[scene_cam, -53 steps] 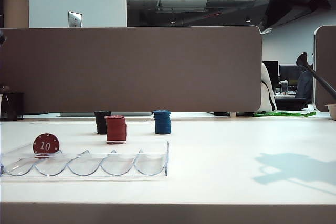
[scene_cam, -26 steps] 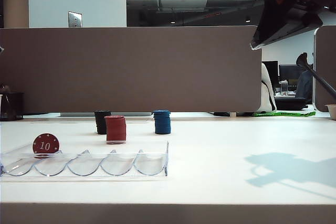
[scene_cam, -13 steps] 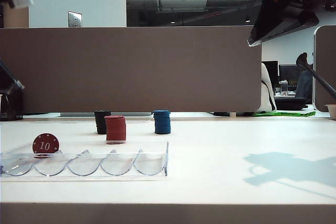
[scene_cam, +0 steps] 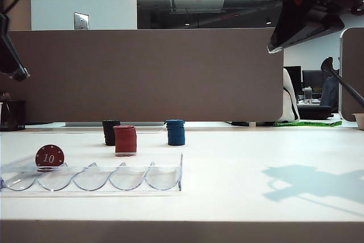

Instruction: Pick up the chip in the box and place it on the pile of chips with the same color.

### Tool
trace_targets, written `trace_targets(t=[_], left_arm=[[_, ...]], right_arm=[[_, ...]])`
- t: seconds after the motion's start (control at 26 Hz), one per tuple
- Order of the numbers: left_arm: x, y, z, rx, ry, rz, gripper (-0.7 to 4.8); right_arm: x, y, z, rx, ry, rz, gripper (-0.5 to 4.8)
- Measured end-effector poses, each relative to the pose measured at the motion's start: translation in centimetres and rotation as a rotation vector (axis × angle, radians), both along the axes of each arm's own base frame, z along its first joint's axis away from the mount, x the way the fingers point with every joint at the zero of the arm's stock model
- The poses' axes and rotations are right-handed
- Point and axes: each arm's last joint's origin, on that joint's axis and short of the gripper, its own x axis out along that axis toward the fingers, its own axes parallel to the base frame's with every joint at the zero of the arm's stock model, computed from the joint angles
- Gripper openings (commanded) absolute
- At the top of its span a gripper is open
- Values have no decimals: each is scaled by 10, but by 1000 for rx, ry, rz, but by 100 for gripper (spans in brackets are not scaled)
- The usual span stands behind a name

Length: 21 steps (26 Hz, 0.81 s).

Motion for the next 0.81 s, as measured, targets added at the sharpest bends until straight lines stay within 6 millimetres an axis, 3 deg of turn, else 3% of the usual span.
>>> trace_targets(t=[0.08,0.38,0.81], left_arm=[[5,-4,-6,-8,91,-27,123],[11,-23,-29,-2,260,-108,139],[19,-24,-35,1,256,-110,157]], right_arm=[[1,1,-2,3,13,19,-6],[2,2,-3,7,23,37,-6],[3,3,-7,1,36,40,-6]])
